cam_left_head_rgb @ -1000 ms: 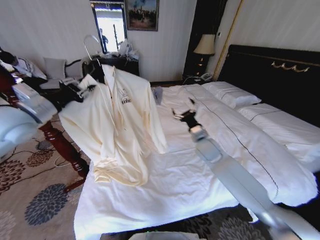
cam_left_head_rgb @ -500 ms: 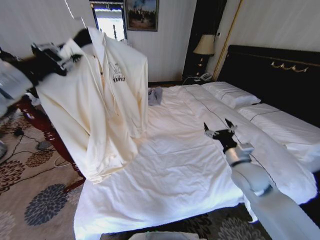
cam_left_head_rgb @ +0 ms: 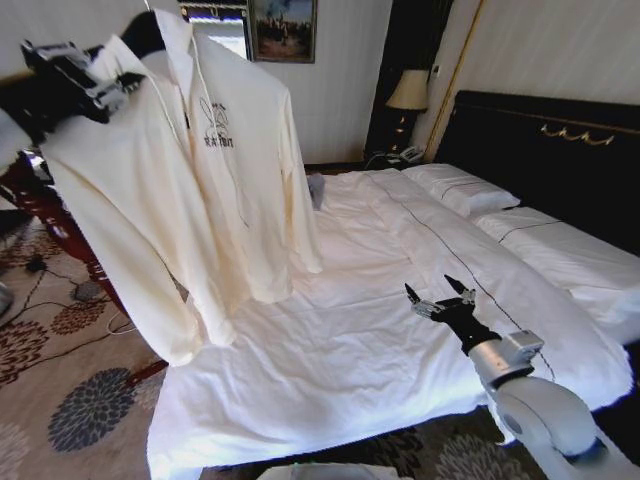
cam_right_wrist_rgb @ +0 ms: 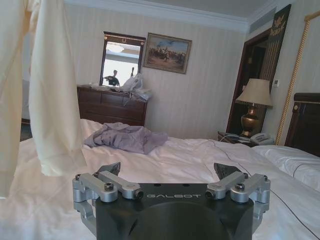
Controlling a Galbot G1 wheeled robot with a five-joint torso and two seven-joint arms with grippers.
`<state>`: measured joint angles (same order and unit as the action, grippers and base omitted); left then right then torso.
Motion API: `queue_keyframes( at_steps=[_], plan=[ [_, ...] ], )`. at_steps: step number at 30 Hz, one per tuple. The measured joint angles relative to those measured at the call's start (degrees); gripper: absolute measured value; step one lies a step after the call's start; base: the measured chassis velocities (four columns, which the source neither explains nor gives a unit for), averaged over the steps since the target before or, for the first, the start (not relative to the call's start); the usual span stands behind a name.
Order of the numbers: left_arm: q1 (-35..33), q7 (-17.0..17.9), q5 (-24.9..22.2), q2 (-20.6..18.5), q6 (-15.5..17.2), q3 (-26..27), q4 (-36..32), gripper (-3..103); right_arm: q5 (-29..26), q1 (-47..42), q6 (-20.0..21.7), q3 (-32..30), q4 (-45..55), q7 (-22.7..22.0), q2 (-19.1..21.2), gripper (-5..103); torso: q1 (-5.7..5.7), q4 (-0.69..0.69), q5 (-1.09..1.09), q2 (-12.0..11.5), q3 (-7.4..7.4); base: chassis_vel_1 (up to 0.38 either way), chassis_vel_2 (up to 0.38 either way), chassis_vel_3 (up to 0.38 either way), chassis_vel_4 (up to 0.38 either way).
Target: Pick up the clothes from the bed and hang them on the clothes hanger.
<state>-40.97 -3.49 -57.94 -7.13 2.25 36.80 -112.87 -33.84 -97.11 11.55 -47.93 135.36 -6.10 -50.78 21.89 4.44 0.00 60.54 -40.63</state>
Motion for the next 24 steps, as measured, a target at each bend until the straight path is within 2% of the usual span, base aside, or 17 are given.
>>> queue_keyframes(
  at_steps=[2, 9, 15, 17, 18, 19, 20, 21, 22, 23, 24],
  plan=[
    [1.9, -0.4, -0.5, -1.3, -1.0, -0.9, 1.4, 26, 0.1, 0.2, 0.0, 0.1, 0.0, 0.0, 0.0, 100, 0.0, 0.02, 0.0, 0.0, 0.0, 0.0, 0.0, 0.0, 0.0],
    [5.2, -0.5, -1.7, -2.6, -1.5, -1.5, 4.8, 26, 0.2, 0.4, 0.0, 0.4, -0.2, 0.0, 0.0, 100, 0.0, 0.01, 0.0, 0.0, 0.0, 0.0, 0.0, 0.0, 0.0],
    [8.4, -0.6, -1.4, -3.5, 2.0, -3.1, 9.9, 26, 0.3, 0.6, 0.0, 0.5, -0.3, -0.1, 0.0, 100, 0.0, 0.01, 0.0, 0.0, 0.0, 0.0, 0.0, 0.0, 0.0],
    [11.1, -0.4, -1.7, -4.9, 2.2, -7.4, 10.8, 26, 0.3, 0.6, 0.0, 0.5, -0.3, -0.1, 0.0, 100, 0.0, 0.02, 0.0, 0.0, 0.0, 0.0, 0.0, 0.0, 0.0],
    [17.7, -0.2, -2.5, -7.8, 2.0, -19.0, 9.9, 26, 0.3, 0.7, 0.0, 0.5, -0.3, -0.1, 0.0, 100, -0.01, 0.02, 0.03, 0.0, 0.0, 0.0, 0.0, 0.0, 0.0],
    [22.9, -0.2, -2.4, -8.9, 2.0, -26.1, 8.9, 26, 0.3, 0.7, 0.0, 0.6, -0.3, -0.1, 0.0, 100, 0.0, 0.02, -0.02, 0.0, -0.01, 0.0, 0.0, 0.0, 0.0],
    [22.9, -0.2, -2.4, -8.9, 2.0, -26.1, 8.9, 26, 0.3, 0.7, 0.0, 0.6, -0.3, -0.1, 0.0, 100, 0.0, 0.02, -0.02, 0.0, -0.01, 0.0, 0.0, 0.0, 0.0],
    [27.5, -0.2, -2.3, -9.6, 2.0, -30.8, 7.9, 26, 0.3, 0.7, 0.0, 0.6, -0.3, -0.1, 0.0, 100, 0.0, 0.01, -0.12, 0.0, -0.03, 0.0, 0.0, 0.0, 0.0],
    [30.6, -0.1, -2.5, -10.2, 2.0, -33.5, 7.3, 26, 0.3, 0.7, 0.0, 0.6, -0.3, -0.1, 0.0, 100, 0.02, 0.02, -0.12, 0.0, -0.02, 0.0, 0.0, 0.0, 0.0],
    [35.0, 0.3, -3.0, -11.3, 2.0, -36.9, 6.4, 26, 0.3, 0.7, 0.0, 0.6, -0.3, -0.1, 0.0, 100, 0.01, 0.01, 0.0, 0.0, -0.01, 0.0, 0.0, 0.0, 0.0],
    [35.0, 0.3, -3.0, -11.3, 2.0, -36.9, 6.4, 26, 0.3, 0.7, 0.0, 0.6, -0.3, -0.1, 0.0, 100, 0.01, 0.01, 0.0, 0.0, -0.01, 0.0, 0.0, 0.0, 0.0]
  ],
)
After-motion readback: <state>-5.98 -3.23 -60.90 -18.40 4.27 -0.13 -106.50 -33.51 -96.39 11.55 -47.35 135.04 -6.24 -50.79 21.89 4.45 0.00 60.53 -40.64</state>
